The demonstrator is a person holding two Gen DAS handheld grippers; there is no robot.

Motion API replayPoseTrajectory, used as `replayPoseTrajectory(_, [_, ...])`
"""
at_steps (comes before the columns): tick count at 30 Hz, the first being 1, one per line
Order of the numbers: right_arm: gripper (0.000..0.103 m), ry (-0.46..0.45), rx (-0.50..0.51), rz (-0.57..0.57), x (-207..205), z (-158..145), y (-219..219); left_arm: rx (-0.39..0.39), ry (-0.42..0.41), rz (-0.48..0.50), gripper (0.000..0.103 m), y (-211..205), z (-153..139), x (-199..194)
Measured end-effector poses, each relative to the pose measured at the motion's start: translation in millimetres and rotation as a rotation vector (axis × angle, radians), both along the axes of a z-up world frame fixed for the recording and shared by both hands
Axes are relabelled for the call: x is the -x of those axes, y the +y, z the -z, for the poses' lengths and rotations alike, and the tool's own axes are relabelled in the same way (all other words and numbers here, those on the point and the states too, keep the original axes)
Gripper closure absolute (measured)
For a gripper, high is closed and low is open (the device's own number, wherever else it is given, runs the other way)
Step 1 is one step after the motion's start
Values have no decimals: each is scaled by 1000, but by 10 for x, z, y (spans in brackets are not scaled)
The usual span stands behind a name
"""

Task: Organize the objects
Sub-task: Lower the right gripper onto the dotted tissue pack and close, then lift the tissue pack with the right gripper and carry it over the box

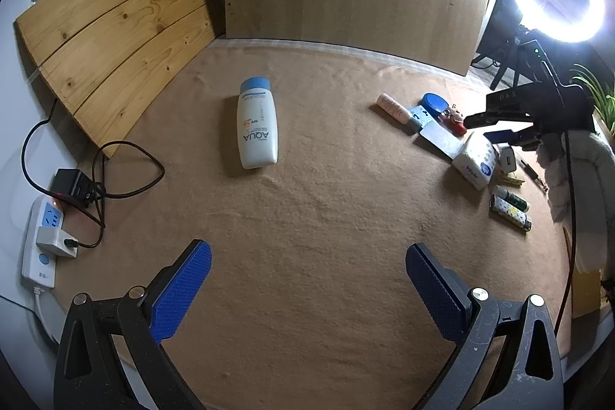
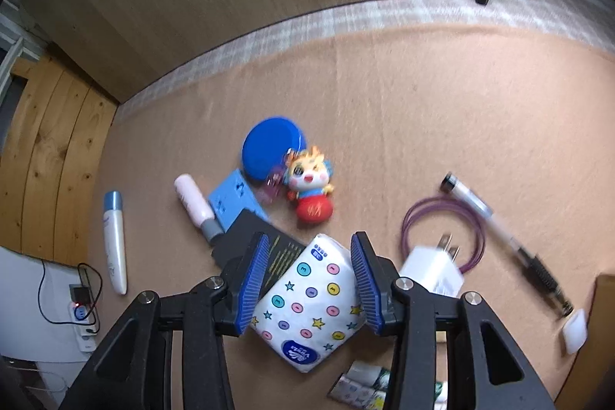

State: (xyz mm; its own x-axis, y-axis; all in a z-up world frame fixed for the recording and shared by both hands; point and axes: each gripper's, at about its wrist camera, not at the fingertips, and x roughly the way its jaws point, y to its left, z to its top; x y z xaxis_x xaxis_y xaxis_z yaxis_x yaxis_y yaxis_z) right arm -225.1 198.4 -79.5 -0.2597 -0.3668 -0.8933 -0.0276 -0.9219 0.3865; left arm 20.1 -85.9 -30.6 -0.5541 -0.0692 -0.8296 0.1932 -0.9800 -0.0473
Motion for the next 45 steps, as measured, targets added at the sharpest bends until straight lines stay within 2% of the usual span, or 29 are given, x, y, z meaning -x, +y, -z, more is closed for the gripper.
replayPoseTrajectory(8, [63, -22, 55, -60, -410, 110, -171, -9, -2, 17, 0, 79, 10, 51])
replayPoseTrajectory(18, [63, -7, 69, -171, -920, 145, -495, -17, -13, 44, 0, 180, 36, 81])
replayPoseTrajectory(23, [63, -41, 154, -251, -1129, 131, -613, -30, -10, 50, 0, 174, 34, 72])
replayPoseTrajectory(25, [63, -34, 178, -247, -1188, 68, -565, -42, -16, 63, 0, 186, 50, 75])
replayPoseTrajectory(29, [63, 9, 148, -224, -1211, -33, -467, -82, -44, 120, 1, 279, 131, 105])
replayPoseTrajectory(32, [63, 8, 155, -225, -1201, -34, -494, -126, -75, 206, 1, 423, 234, 178])
replayPoseTrajectory(34, [63, 4, 154, -235, -1203, -21, -528, -144, -93, 248, 5, 522, 306, 247])
replayPoseTrajectory(37, [64, 0, 155, -252, -1213, -10, -585, -177, -125, 258, 18, 584, 425, 344])
replayPoseTrajectory(41, [69, -6, 159, -267, -1225, 5, -611, -279, -166, 248, 23, 555, 575, 430])
replayPoseTrajectory(45, [73, -29, 167, -266, -1228, 62, -600, -315, -177, 255, 31, 556, 662, 461])
